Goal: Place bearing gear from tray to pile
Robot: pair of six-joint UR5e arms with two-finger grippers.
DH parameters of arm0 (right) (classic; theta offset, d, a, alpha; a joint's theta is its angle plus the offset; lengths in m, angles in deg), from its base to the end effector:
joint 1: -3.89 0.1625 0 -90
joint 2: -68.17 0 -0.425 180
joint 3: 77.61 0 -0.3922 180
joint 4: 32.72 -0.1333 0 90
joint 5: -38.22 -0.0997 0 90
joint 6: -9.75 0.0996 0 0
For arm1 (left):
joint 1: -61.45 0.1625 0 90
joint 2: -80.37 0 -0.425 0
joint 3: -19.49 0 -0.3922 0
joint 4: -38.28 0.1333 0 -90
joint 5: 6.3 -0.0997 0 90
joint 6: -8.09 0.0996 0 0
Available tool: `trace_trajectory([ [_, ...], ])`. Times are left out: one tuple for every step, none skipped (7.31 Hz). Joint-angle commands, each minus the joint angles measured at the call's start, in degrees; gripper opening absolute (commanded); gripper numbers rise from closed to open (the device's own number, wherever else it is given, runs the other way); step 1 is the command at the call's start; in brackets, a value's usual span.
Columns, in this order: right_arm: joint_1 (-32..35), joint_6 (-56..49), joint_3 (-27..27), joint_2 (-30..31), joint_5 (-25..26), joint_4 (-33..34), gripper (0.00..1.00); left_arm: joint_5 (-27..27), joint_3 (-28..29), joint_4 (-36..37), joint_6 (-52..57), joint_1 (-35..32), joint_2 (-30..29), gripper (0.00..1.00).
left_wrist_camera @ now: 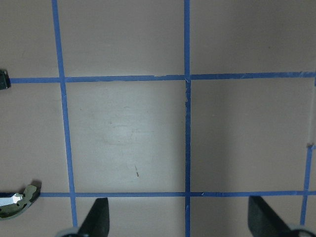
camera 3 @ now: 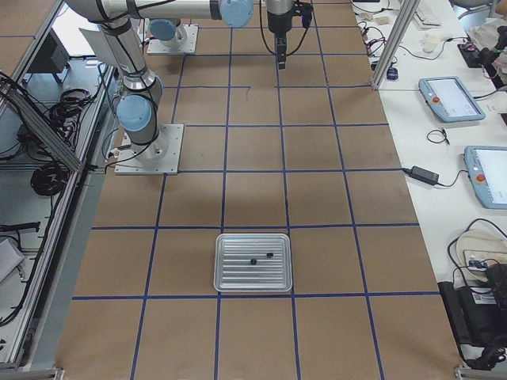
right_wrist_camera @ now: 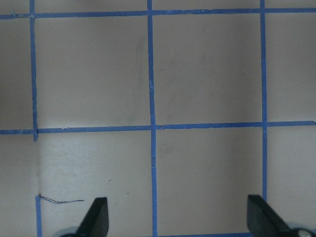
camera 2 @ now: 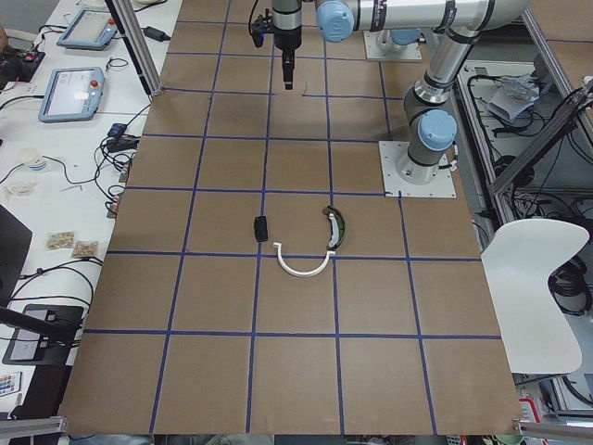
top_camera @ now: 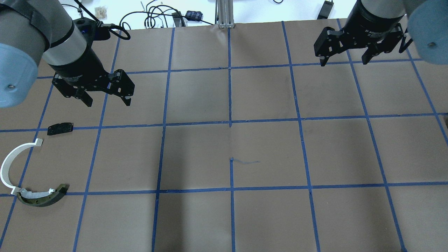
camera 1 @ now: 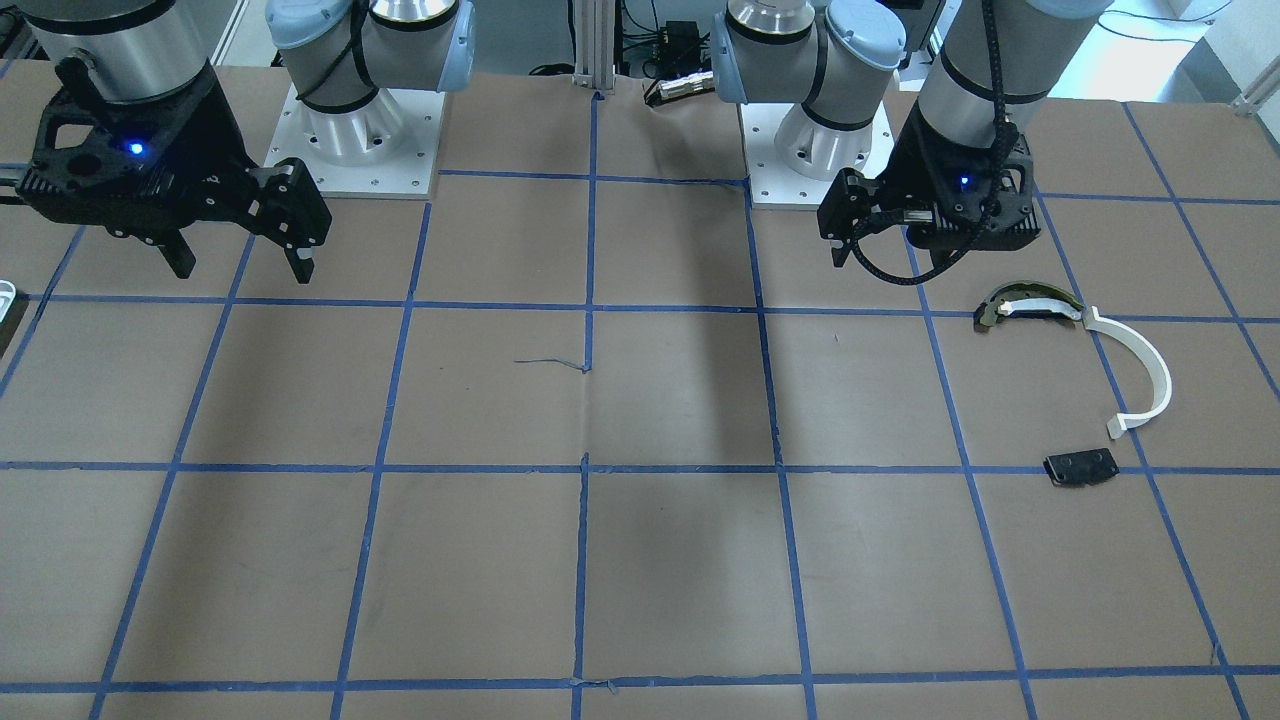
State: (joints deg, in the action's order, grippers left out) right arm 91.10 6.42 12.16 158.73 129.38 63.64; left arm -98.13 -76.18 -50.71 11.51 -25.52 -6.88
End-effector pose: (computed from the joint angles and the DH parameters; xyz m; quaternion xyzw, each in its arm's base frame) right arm 0.1068 -0.5051 0.5065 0.0041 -0.9980 0.0617 0.0134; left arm -0.1052 -0.4739 0.4642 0.0037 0.9997 0.0175 0.0150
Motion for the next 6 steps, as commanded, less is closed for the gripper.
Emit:
trace_trajectory([
  [-6.65, -9.29, 0.05, 0.14, 0.42, -0.82, 1.00, -0.01, -0.04, -0.04, 0.00, 0.05, -0.02, 1.00],
  [-11.22, -19.16, 0.22, 0.14, 0.51, -1.08, 1.00, -0.10, -0.22, -0.13, 0.09, 0.05, 0.15, 1.00],
  [-16.83, -29.79, 0.31, 0.06, 1.47, -1.87, 1.00, -1.23, -0.30, -0.22, 0.09, 0.05, 0.07, 1.00],
  [-23.76, -38.07, 0.57, -0.29, 1.48, -1.70, 1.00, -1.24, -0.31, -0.22, 0.09, 0.05, 0.15, 1.00],
  [-30.79, -49.03, 0.49, -3.17, 1.04, -1.09, 1.00, -1.24, -0.31, -0.30, 0.09, -0.04, 0.15, 1.00],
  [-37.48, -58.80, -0.03, -7.55, 0.52, 0.65, 1.00, -1.16, -0.31, -1.09, 0.09, -0.04, 0.41, 1.00],
])
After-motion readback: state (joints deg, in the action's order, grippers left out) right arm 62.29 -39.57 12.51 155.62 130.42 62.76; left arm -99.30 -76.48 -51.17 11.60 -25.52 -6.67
